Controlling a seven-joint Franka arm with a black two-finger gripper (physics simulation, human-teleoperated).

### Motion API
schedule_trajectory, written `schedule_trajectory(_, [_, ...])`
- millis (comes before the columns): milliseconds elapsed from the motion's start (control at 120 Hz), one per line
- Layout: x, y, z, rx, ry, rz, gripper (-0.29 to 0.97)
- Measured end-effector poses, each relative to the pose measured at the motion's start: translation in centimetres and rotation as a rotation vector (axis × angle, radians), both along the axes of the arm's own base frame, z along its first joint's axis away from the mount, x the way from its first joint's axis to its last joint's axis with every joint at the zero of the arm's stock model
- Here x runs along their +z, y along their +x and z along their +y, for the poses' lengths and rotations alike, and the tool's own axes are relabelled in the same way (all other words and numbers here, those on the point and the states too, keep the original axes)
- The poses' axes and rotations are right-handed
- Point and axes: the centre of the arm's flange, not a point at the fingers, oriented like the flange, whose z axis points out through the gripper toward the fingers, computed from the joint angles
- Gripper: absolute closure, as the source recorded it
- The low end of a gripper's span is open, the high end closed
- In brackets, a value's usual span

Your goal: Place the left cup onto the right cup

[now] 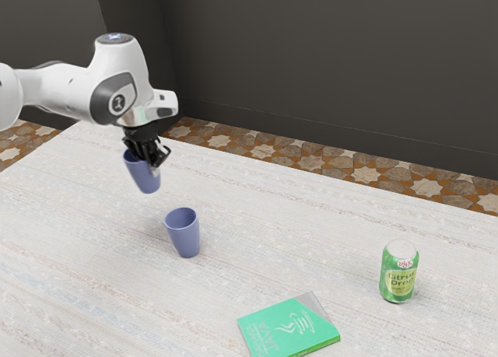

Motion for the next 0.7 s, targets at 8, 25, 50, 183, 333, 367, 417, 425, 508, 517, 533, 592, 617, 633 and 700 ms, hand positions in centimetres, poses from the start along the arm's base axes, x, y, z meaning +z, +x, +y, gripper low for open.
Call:
schedule_trajectory(8, [0.0, 0.0, -0.2, 0.0, 0.0, 0.001, 0.78])
schedule_trajectory(25, [0.1, -0.1, -0.5, 0.0, -0.001, 0.003, 0.78])
schedule_trajectory(50, [0.2, -0.1, -1.0, 0.001, 0.0, 0.005, 0.78])
schedule_trajectory(183, [0.6, -0.5, -3.3, 0.011, 0.0, 0.015, 0.78])
schedule_trajectory(333, [2.0, -1.3, -5.3, 0.037, 0.006, 0.008, 0.78])
schedule_trajectory(367, [2.2, -1.7, -5.7, 0.045, 0.008, 0.008, 0.78])
schedule_trajectory(417, [2.2, -2.1, -6.2, 0.056, 0.01, 0.011, 0.78])
schedule_trajectory(425, [2.3, -2.2, -6.3, 0.058, 0.011, 0.011, 0.78])
schedule_trajectory(508, [2.4, -2.4, -7.2, 0.074, 0.012, 0.011, 0.78])
schedule_trajectory(517, [2.4, -2.5, -7.3, 0.075, 0.012, 0.011, 0.78])
schedule_trajectory(533, [2.4, -2.5, -7.5, 0.078, 0.013, 0.011, 0.78])
schedule_trajectory(592, [2.4, -2.5, -8.2, 0.085, 0.015, 0.01, 0.78])
schedule_trajectory(617, [2.4, -2.6, -8.5, 0.087, 0.015, 0.01, 0.78])
schedule_trajectory(633, [2.4, -2.6, -8.7, 0.089, 0.016, 0.01, 0.78])
schedule_trajectory(700, [2.3, -2.7, -9.6, 0.097, 0.016, 0.012, 0.78])
